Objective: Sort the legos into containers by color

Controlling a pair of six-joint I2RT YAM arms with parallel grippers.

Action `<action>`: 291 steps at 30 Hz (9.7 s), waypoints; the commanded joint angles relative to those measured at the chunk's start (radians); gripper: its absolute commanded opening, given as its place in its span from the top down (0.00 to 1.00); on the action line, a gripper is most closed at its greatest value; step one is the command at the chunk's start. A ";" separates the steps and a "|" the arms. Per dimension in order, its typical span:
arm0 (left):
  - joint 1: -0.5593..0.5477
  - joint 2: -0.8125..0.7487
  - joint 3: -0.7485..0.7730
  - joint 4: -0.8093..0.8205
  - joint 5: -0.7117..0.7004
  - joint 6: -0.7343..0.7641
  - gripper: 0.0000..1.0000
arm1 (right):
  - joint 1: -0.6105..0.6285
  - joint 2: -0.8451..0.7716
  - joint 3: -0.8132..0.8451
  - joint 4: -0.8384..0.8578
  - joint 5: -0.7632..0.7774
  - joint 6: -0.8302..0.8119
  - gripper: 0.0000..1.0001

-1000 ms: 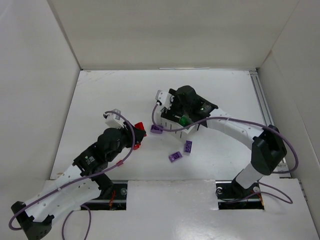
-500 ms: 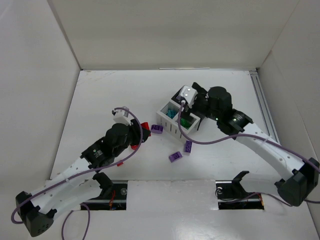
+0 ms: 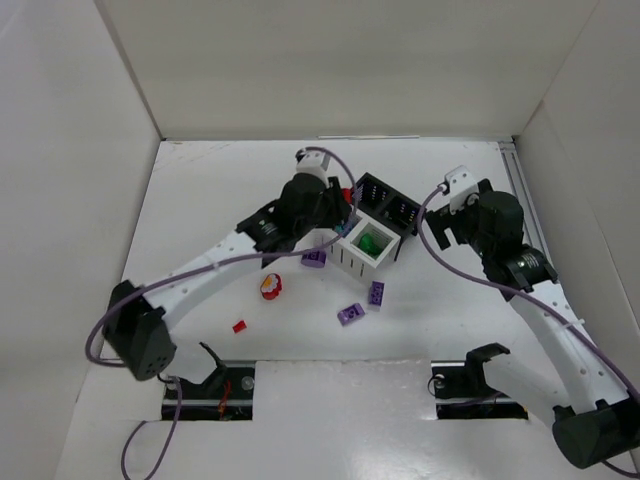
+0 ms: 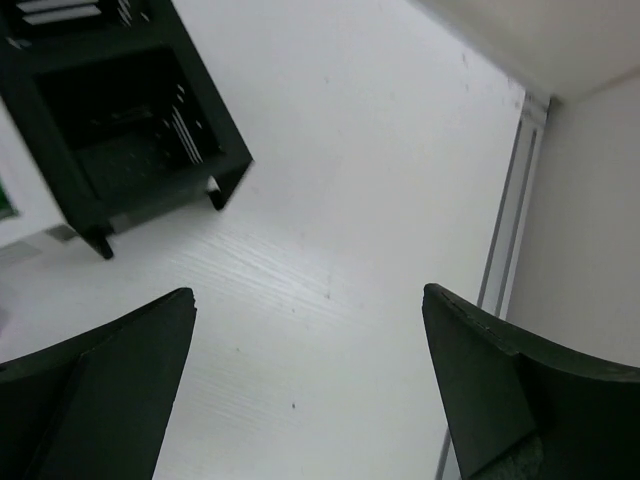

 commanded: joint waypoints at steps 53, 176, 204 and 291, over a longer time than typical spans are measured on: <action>0.170 -0.286 -0.492 -0.284 -0.273 -0.538 0.00 | -0.102 -0.199 -0.222 -0.027 -0.258 -0.007 0.00; 0.240 -0.263 -0.680 -0.623 -0.268 -1.500 0.29 | -0.069 -0.162 -0.233 -0.016 -0.324 -0.025 0.00; 0.310 -0.284 -0.515 -0.566 -0.357 -0.923 0.34 | -0.069 -0.153 -0.224 -0.027 -0.271 -0.016 0.00; -0.072 -0.093 -0.381 -0.888 -0.110 -1.053 0.29 | -0.069 -0.122 -0.253 0.019 -0.324 -0.016 0.00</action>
